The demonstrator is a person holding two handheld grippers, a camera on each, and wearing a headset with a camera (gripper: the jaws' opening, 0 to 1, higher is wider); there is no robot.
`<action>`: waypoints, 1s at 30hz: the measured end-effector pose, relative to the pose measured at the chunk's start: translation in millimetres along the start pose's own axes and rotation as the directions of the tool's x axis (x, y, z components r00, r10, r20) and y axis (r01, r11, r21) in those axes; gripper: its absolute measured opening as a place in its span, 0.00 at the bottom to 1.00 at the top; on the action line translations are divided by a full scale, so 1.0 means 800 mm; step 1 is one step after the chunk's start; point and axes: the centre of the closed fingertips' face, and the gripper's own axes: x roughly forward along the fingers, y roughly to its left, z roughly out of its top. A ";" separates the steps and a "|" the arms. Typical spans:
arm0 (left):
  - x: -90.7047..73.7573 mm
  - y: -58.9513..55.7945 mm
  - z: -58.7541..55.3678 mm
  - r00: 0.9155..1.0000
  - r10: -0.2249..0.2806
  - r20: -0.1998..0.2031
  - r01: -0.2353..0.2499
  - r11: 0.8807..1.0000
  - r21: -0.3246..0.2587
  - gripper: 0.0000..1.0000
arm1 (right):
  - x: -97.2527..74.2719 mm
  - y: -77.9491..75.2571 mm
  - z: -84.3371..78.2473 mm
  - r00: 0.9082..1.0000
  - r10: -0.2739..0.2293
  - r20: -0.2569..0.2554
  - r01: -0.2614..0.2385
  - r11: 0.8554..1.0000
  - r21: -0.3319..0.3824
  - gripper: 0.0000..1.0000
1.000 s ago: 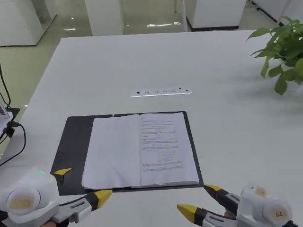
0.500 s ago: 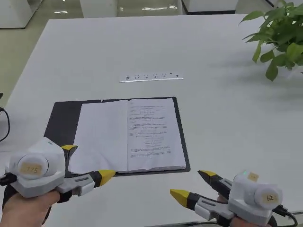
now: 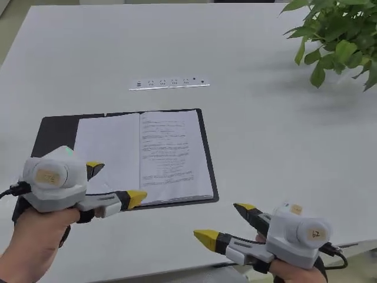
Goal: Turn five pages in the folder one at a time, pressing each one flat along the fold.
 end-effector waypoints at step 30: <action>0.175 -0.045 -0.003 0.990 -0.087 -0.107 0.103 0.982 0.156 0.69 | 0.004 -0.011 -0.018 0.998 0.013 -0.067 -0.008 0.998 0.069 0.75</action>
